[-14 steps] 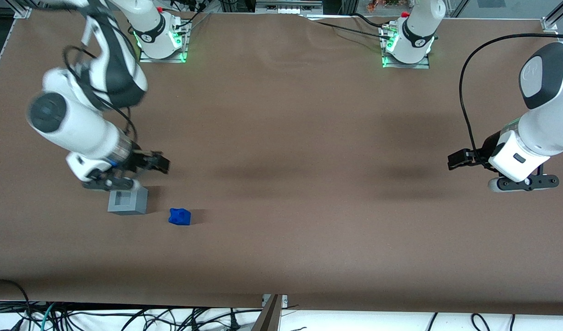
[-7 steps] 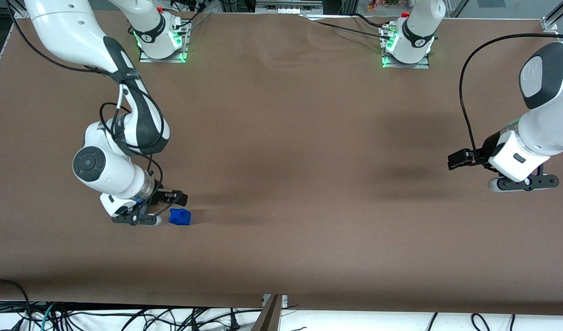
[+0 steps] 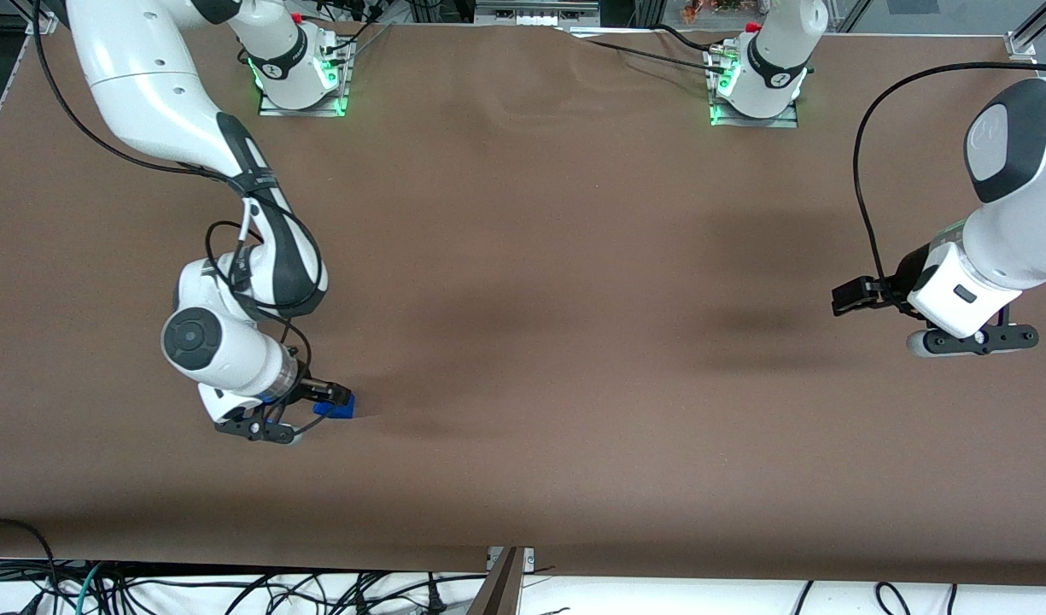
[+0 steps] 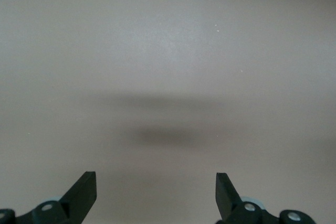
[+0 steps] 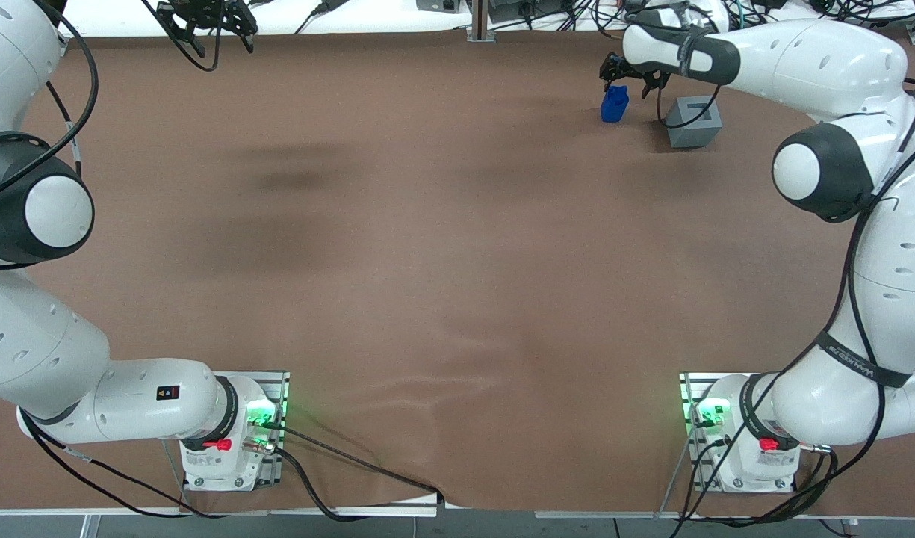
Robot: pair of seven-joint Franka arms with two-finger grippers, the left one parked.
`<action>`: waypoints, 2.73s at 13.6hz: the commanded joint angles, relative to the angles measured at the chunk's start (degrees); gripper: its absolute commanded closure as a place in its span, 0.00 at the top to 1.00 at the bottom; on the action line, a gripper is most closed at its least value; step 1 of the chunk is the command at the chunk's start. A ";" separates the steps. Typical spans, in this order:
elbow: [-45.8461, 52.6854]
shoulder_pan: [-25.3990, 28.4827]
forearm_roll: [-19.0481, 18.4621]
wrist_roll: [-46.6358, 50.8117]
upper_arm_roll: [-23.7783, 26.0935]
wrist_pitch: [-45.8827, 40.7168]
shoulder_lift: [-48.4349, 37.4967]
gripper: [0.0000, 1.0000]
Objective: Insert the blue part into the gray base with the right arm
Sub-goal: 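Close the right gripper on the blue part and lift it, then carry the blue part with the right gripper over the gray base, then lower the blue part into the gray base's hole and press down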
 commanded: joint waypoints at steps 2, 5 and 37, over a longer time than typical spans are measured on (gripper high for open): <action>2.22 1.25 -1.22 2.29 -0.83 0.86 2.16 0.98; 2.31 1.16 -1.30 1.85 -0.83 1.47 3.30 0.98; -17.12 -6.49 4.58 -31.02 -9.45 -3.01 -16.56 0.38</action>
